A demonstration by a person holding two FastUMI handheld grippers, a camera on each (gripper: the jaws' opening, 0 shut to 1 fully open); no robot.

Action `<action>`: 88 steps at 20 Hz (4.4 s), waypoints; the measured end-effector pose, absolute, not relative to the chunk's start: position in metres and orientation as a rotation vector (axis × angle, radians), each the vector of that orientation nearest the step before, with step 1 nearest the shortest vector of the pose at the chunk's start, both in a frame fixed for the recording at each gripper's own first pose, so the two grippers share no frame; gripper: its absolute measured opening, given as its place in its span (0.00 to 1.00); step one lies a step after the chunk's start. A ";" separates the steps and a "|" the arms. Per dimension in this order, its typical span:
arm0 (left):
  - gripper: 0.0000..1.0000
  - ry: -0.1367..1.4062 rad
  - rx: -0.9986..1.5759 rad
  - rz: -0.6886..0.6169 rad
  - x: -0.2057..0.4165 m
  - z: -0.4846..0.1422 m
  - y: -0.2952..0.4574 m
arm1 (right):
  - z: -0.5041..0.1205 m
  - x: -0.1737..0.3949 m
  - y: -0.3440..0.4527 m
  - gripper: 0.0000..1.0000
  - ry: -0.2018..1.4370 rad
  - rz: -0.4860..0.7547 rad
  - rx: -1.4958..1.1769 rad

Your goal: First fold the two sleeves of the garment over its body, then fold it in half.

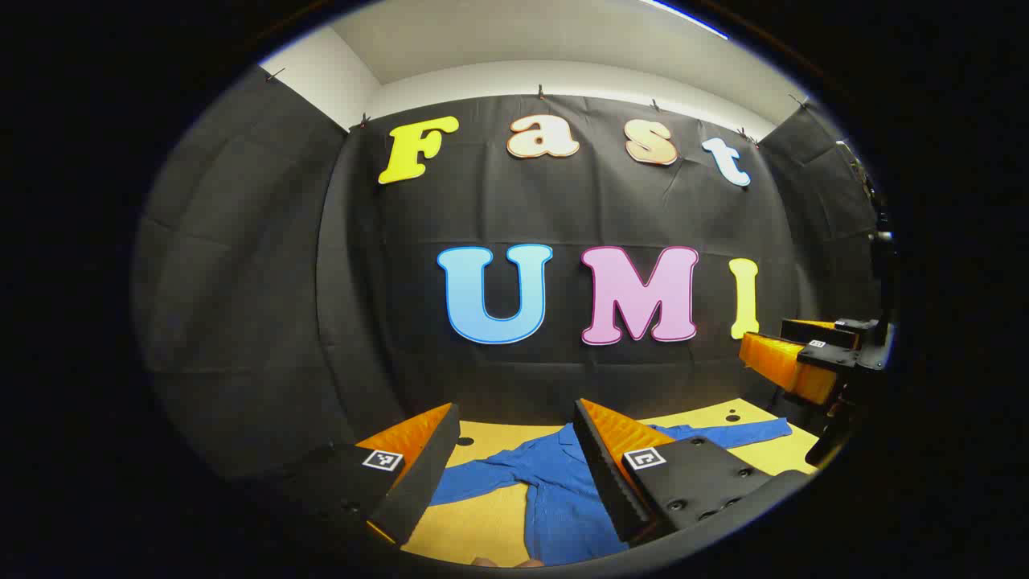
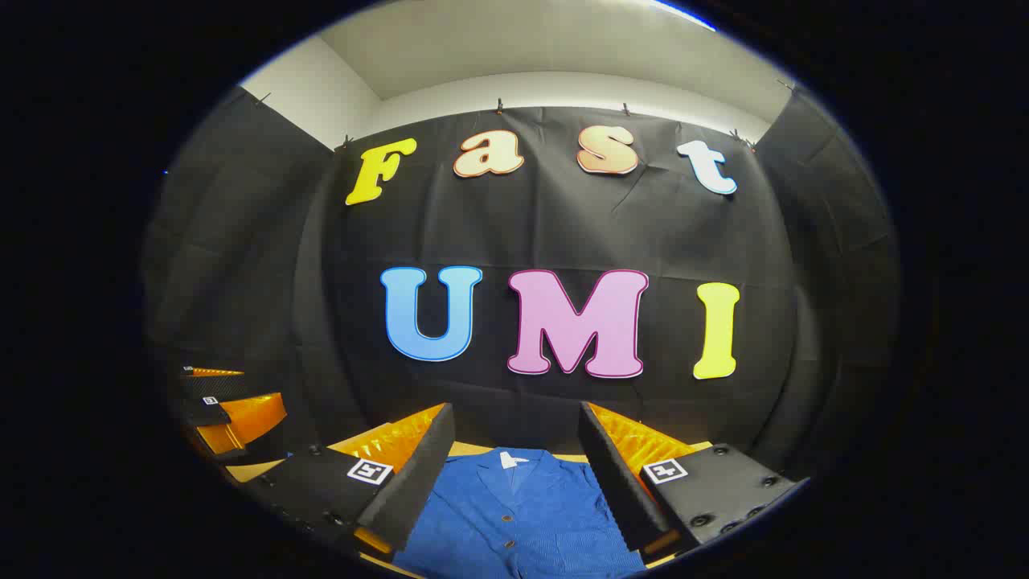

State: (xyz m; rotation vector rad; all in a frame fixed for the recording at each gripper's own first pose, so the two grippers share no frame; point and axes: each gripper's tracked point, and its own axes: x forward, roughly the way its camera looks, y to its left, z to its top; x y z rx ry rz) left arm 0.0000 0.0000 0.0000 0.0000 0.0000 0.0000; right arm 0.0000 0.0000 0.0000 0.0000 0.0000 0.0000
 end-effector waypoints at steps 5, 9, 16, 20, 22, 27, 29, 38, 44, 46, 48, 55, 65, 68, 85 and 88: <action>0.82 0.016 -0.004 -0.022 0.010 -0.004 -0.010 | -0.005 0.003 -0.007 0.95 0.006 -0.006 -0.013; 0.82 0.021 0.007 -0.043 0.016 -0.007 -0.016 | -0.011 0.004 -0.014 0.95 0.027 -0.019 -0.006; 0.82 0.032 0.008 -0.059 0.021 -0.011 -0.022 | -0.019 0.001 -0.027 0.95 0.048 -0.050 -0.012; 0.82 0.032 0.004 -0.063 0.024 -0.013 -0.024 | -0.027 0.001 -0.035 0.95 0.067 -0.067 -0.011; 0.82 0.040 0.000 -0.067 0.025 -0.015 -0.027 | -0.030 0.001 -0.042 0.95 0.076 -0.077 -0.017; 0.82 0.054 0.000 -0.081 0.028 -0.021 -0.038 | -0.038 0.006 -0.057 0.95 0.092 -0.099 -0.004; 0.82 0.057 0.004 -0.088 0.029 -0.020 -0.044 | -0.043 0.008 -0.064 0.97 0.101 -0.104 -0.006; 0.82 0.071 0.016 -0.091 0.035 -0.024 -0.065 | -0.065 0.021 -0.085 0.97 0.153 -0.095 0.009; 0.82 0.094 0.017 -0.056 0.037 -0.032 -0.074 | -0.083 0.043 -0.105 0.97 0.179 -0.094 0.025; 0.82 0.105 0.018 -0.043 0.040 -0.035 -0.077 | -0.096 0.054 -0.119 0.97 0.198 -0.104 0.023; 0.82 0.120 0.021 -0.034 0.044 -0.039 -0.083 | -0.111 0.065 -0.139 0.97 0.223 -0.125 0.022; 0.82 0.172 0.033 -0.024 0.063 -0.054 -0.115 | -0.187 0.103 -0.232 0.94 0.346 -0.248 -0.010; 0.82 0.240 0.089 -0.106 0.095 -0.071 -0.180 | -0.325 0.102 -0.423 0.98 0.650 -0.626 0.146; 0.82 0.235 0.090 -0.151 0.101 -0.070 -0.202 | -0.359 0.094 -0.477 0.98 0.714 -0.725 0.235; 0.82 0.275 0.107 -0.215 0.109 -0.080 -0.249 | -0.397 0.064 -0.534 0.55 0.923 -0.845 0.367; 0.82 0.275 0.111 -0.223 0.105 -0.080 -0.247 | -0.395 0.064 -0.524 0.11 0.942 -0.821 0.414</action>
